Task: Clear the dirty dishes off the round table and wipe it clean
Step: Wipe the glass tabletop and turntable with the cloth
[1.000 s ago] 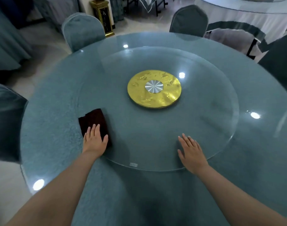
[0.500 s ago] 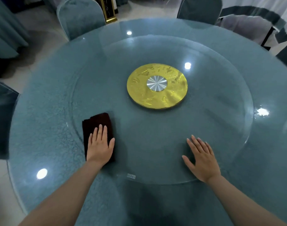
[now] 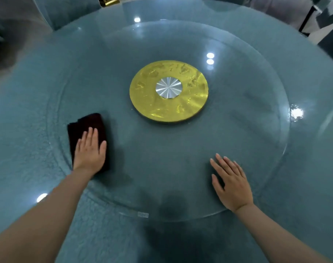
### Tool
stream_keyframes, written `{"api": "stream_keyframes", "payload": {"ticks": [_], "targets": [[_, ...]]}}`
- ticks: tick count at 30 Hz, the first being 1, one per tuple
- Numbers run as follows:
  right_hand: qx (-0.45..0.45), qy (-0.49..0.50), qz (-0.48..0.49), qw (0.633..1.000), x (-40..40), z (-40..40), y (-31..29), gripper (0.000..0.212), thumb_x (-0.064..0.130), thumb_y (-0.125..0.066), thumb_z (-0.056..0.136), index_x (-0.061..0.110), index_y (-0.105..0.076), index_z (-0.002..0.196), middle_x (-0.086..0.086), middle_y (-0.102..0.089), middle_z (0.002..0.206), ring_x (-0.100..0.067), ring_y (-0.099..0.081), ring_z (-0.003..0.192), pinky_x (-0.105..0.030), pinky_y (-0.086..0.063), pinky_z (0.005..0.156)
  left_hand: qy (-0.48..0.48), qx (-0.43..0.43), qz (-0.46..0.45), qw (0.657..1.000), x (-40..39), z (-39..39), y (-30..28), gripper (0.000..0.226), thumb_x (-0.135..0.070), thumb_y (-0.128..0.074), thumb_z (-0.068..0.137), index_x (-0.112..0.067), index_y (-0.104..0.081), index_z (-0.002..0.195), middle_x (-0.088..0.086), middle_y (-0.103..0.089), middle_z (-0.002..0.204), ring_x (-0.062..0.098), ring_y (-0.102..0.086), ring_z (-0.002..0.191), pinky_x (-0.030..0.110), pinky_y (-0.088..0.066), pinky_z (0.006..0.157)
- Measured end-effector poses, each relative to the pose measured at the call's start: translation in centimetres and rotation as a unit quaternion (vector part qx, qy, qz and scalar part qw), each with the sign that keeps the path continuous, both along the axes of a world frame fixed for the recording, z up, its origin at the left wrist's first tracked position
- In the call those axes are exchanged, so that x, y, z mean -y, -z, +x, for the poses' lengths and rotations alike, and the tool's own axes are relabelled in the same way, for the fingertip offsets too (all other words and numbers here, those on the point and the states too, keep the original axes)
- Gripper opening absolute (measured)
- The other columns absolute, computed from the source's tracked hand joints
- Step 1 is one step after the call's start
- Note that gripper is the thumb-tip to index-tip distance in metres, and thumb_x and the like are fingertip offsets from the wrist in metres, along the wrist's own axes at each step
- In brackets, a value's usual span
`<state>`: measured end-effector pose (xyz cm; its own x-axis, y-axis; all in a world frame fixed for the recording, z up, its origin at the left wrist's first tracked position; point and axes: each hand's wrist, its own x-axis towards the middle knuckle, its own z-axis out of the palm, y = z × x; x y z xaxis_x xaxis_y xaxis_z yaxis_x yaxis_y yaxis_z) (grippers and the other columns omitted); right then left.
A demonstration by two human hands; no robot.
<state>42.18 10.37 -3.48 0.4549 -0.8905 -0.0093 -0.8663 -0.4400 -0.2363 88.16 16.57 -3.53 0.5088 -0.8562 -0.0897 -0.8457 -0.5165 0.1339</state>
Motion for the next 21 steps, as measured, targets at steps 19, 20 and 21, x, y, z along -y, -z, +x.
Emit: {"api": "stream_keyframes", "payload": {"ticks": [19, 20, 21], "targets": [[0.019, -0.010, -0.006, 1.000, 1.0, -1.0, 0.3, 0.048, 0.040, -0.036, 0.098, 0.028, -0.047, 0.144, 0.009, -0.035, 0.155, -0.014, -0.031, 0.144, -0.038, -0.020, 0.120, -0.012, 0.000, -0.012, 1.000, 18.1, 0.3, -1.2, 0.058, -0.033, -0.024, 0.104, -0.002, -0.016, 0.153, 0.014, -0.010, 0.161, 0.030, -0.011, 0.149, 0.044, -0.010, 0.120], [0.013, -0.011, -0.008, 1.000, 1.2, -1.0, 0.3, 0.048, 0.040, -0.036, 0.098, 0.028, -0.046, 0.144, 0.009, -0.034, 0.155, -0.014, -0.031, 0.144, -0.037, -0.019, 0.121, -0.059, -0.005, -0.003, 0.998, 18.5, 0.8, -1.5, 0.060, -0.035, -0.022, 0.103, -0.004, -0.013, 0.154, 0.012, -0.007, 0.162, 0.028, -0.007, 0.149, 0.044, -0.007, 0.121], [0.008, -0.014, -0.010, 1.000, 1.2, -0.9, 0.3, 0.048, 0.040, -0.036, 0.099, 0.028, -0.046, 0.144, 0.008, -0.034, 0.155, -0.015, -0.031, 0.144, -0.037, -0.018, 0.121, -0.086, -0.014, 0.005, 0.996, 19.2, 0.2, -1.8, 0.061, -0.036, -0.021, 0.103, -0.004, -0.011, 0.154, 0.011, -0.005, 0.163, 0.027, -0.005, 0.150, 0.043, -0.005, 0.121]]}}
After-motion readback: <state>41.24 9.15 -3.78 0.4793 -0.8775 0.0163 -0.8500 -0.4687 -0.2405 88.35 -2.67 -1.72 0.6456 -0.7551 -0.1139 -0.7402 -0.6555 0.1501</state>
